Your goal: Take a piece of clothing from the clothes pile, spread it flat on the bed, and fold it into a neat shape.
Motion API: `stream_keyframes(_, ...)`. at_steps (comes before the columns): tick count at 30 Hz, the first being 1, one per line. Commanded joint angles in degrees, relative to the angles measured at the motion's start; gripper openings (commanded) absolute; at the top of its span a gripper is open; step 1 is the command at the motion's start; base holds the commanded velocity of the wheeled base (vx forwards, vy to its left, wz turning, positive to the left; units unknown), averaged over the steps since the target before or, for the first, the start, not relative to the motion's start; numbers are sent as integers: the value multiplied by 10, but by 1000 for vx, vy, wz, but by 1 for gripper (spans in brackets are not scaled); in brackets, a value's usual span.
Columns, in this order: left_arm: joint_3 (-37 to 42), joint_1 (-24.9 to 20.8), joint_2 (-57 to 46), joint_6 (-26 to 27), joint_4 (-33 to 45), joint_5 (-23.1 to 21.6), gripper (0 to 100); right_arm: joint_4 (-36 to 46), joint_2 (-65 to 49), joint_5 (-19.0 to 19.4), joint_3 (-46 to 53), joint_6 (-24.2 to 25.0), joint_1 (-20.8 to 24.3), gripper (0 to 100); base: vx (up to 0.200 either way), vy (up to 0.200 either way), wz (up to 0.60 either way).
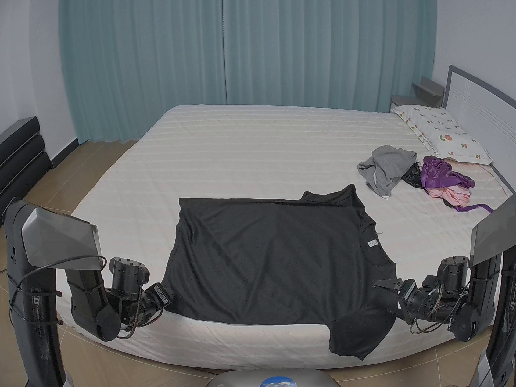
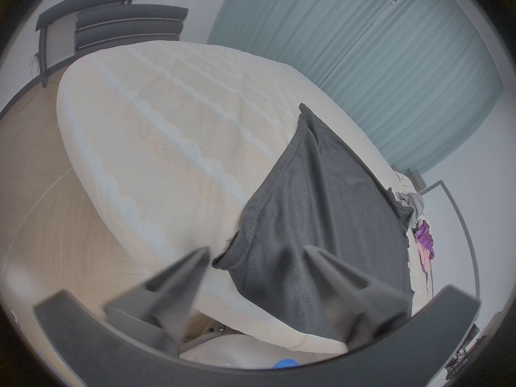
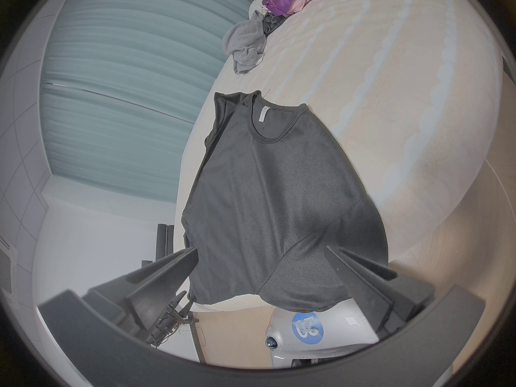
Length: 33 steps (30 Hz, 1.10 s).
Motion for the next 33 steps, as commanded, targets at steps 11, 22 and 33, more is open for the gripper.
stream_keyframes(11, 23, 4, 15, -3, -4, 35, 0, -8, 1, 0, 1, 0, 0, 100, 0, 0, 0)
stream_keyframes(22, 73, 19, 10, -3, -35, 35, 0, -8, 2, -3, 1, -2, -1, 100, 0, 0, 0)
stream_keyframes(33, 91, 19, 15, 0, -51, 31, 0, -8, -7, -27, 12, -66, -19, 100, 0, 0, 0)
